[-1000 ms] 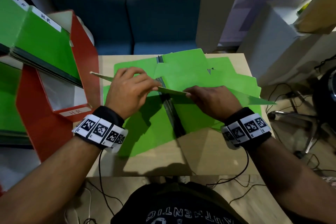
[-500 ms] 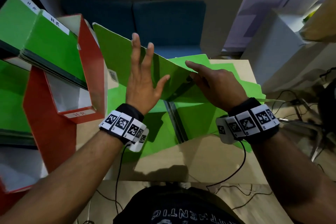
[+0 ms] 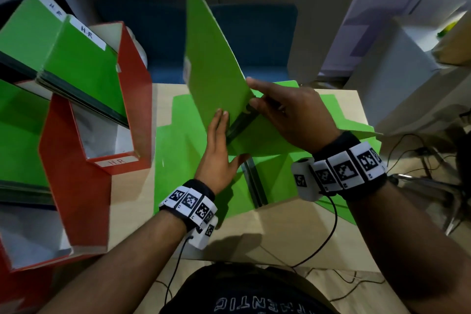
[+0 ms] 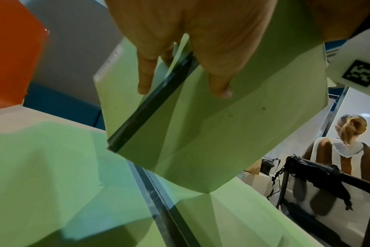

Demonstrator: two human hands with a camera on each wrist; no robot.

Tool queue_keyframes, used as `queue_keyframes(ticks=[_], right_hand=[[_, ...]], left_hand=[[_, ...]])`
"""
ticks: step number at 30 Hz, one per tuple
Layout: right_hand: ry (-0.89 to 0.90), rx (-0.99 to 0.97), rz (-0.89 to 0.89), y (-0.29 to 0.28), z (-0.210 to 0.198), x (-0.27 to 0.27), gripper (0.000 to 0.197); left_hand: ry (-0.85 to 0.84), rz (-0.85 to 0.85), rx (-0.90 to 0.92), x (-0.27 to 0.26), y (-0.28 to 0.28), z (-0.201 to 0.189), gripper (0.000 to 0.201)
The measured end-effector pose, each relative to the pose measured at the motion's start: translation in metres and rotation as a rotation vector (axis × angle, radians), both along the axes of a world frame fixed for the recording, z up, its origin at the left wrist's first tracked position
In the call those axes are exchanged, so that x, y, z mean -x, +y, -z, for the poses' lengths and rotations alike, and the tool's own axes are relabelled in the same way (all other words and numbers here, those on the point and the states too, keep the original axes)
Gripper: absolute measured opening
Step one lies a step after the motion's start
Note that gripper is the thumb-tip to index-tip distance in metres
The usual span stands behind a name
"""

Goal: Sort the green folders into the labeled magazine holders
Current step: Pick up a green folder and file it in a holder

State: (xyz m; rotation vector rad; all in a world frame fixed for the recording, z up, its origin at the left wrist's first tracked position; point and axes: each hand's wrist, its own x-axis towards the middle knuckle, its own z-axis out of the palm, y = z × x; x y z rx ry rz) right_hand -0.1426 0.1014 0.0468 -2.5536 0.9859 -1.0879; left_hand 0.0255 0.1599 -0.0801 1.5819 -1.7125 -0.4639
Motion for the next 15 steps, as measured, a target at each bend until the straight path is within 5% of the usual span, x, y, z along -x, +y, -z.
queue_keyframes(ticks=[15], right_hand=[[0.185,0.138,0.088,-0.006,0.020,0.002,0.023]], left_hand=[[0.018,0.035,0.052,-0.007,-0.006,0.008,0.027]])
